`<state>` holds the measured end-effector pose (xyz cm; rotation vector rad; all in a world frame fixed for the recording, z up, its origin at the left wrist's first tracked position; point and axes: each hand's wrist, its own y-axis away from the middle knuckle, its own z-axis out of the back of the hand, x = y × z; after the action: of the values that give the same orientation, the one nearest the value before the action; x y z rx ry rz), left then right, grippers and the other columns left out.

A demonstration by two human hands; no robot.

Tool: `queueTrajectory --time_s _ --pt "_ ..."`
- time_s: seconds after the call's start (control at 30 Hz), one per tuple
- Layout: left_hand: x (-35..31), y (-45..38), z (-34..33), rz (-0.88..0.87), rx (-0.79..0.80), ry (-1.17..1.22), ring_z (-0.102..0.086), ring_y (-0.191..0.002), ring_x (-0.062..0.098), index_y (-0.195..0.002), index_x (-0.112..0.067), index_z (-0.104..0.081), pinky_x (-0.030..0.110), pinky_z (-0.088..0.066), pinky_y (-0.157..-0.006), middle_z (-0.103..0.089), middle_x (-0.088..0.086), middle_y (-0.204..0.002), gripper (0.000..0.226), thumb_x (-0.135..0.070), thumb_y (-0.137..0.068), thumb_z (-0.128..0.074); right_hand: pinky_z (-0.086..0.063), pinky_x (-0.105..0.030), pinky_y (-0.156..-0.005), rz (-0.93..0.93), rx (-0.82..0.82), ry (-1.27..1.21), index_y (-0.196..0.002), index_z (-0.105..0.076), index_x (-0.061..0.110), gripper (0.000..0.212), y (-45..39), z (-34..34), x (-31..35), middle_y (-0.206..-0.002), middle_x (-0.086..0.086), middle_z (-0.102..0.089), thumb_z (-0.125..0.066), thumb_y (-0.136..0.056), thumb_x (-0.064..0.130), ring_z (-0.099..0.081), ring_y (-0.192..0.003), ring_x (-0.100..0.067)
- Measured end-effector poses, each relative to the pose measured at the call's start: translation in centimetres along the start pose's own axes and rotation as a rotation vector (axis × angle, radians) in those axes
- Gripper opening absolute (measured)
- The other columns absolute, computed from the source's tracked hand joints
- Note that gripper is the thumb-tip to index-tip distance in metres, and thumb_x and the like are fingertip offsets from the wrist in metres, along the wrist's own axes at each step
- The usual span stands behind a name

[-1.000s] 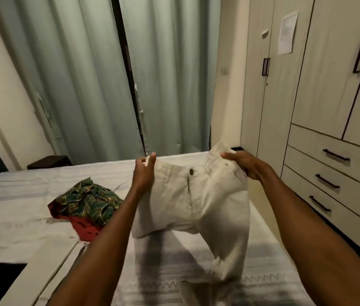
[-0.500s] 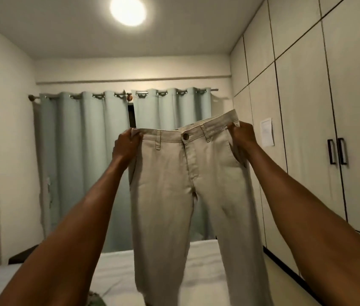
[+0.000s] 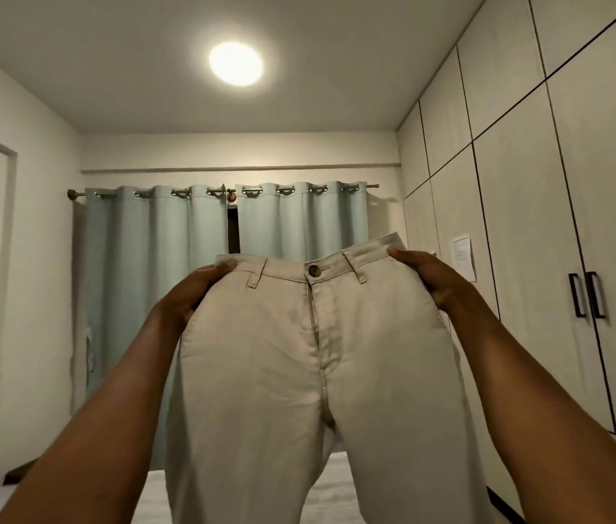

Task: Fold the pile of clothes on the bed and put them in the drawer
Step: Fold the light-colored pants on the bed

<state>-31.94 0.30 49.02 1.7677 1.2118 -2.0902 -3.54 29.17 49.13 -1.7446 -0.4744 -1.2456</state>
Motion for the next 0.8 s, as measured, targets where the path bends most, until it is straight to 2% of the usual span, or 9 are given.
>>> queueTrajectory --time_s 0.07,0.17,0.2,0.4,0.53,0.6,0.67,0.77,0.8 --pt "1.2 -1.3 0.2 0.03 -0.182 -0.151 -0.069 -0.094 0.028 -0.11 -0.003 -0.071 0.045 -0.055 -0.094 -0.072 0.017 -0.107 0.037 -0.03 -0.085 -0.075 -0.057 -0.04 -0.087 0.023 -0.217 0.145 -0.114 -0.071 0.0 0.032 -2.1 -0.7 -1.6 -0.107 -0.016 -0.074 -0.07 -0.091 0.023 -0.07 -0.093 -0.026" --pt "2.1 -1.6 -2.4 0.067 -0.405 -0.203 -0.055 -0.05 0.017 -0.083 -0.003 -0.065 0.026 -0.05 -0.053 -0.057 0.011 -0.069 0.014 -0.014 -0.09 -0.069 -0.055 -0.046 -0.095 0.041 -0.477 0.223 -0.103 -0.066 -0.002 0.031 -4.4 -2.8 -4.2 -0.107 -0.014 -0.071 -0.071 -0.088 0.025 -0.067 -0.098 -0.031" --pt "2.3 -1.5 -3.9 0.068 -0.403 -0.178 -0.052 -0.048 0.017 -0.082 -0.004 -0.062 0.025 -0.047 -0.05 -0.053 0.011 -0.068 0.011 -0.009 -0.092 -0.064 -0.054 -0.046 -0.096 0.05 -0.505 0.24 -0.099 -0.066 0.001 0.027 -4.9 -3.9 -4.8 -0.106 -0.015 -0.071 -0.066 -0.091 0.027 -0.067 -0.101 -0.033" --pt "2.8 -0.6 -12.4 -0.003 -0.202 -0.014 -0.068 -0.072 0.025 -0.093 -0.003 -0.063 0.035 -0.06 -0.059 -0.068 0.014 -0.084 0.008 -0.008 -0.096 -0.057 -0.05 -0.046 -0.095 0.235 -0.4 0.508 -0.12 -0.061 0.012 0.031 -4.4 -10.7 -6.9 -0.119 -0.012 -0.068 -0.053 -0.099 0.033 -0.063 -0.109 -0.033" --pt "2.9 0.4 -15.7 -0.135 -0.136 -0.013 -0.072 -0.083 0.023 -0.097 -0.012 -0.066 0.03 -0.059 -0.064 -0.072 0.009 -0.092 0.027 -0.037 -0.1 -0.056 -0.055 -0.039 -0.089 0.335 -0.278 0.43 -0.121 -0.06 0.027 0.044 -3.2 -13.0 -8.0 -0.108 0.005 -0.072 -0.046 -0.097 0.061 -0.069 -0.097 -0.018" --pt "2.8 0.5 -15.6 -0.163 -0.04 -0.067 -0.068 -0.098 0.022 -0.1 -0.025 -0.069 0.033 -0.057 -0.08 -0.071 0.005 -0.103 0.042 -0.052 -0.103 -0.037 -0.057 -0.037 -0.088 0.333 -0.235 0.336 -0.124 -0.061 0.025 0.056 -3.2 -12.5 -8.1 -0.108 0.004 -0.072 -0.05 -0.091 0.069 -0.07 -0.096 -0.014" --pt "2.9 0.3 -14.6 -0.202 0.042 -0.146 -0.064 -0.107 0.02 -0.105 -0.03 -0.07 0.036 -0.052 -0.091 -0.069 0.002 -0.11 0.047 -0.054 -0.104 -0.029 -0.058 -0.036 -0.085 0.385 -0.3 0.364 -0.12 -0.063 0.021 0.047 -3.1 -12.1 -8.1 -0.105 0.002 -0.072 -0.06 -0.092 0.059 -0.069 -0.093 -0.015" --pt "3.7 -0.5 -11.7 -0.41 -0.253 -0.339 -0.061 -0.114 0.025 -0.119 -0.021 -0.065 0.041 -0.052 -0.095 -0.064 -0.002 -0.114 0.031 -0.042 -0.097 -0.058 -0.056 -0.039 -0.08 0.393 -0.4 0.233 -0.102 -0.069 0.012 0.024 -3.0 -11.2 -7.5 -0.092 -0.004 -0.073 -0.064 -0.096 0.034 -0.068 -0.084 -0.02" --pt "4.2 -0.6 -10.5 -0.395 -0.338 -0.382 -0.056 -0.123 0.027 -0.131 -0.02 -0.056 0.045 -0.049 -0.101 -0.059 0.0 -0.125 0.05 -0.045 -0.089 -0.067 -0.055 -0.038 -0.08 0.362 -0.367 0.15 -0.102 -0.07 0.009 0.021 -2.8 -11.0 -7.0 -0.093 -0.008 -0.074 -0.064 -0.097 0.029 -0.069 -0.085 -0.023"
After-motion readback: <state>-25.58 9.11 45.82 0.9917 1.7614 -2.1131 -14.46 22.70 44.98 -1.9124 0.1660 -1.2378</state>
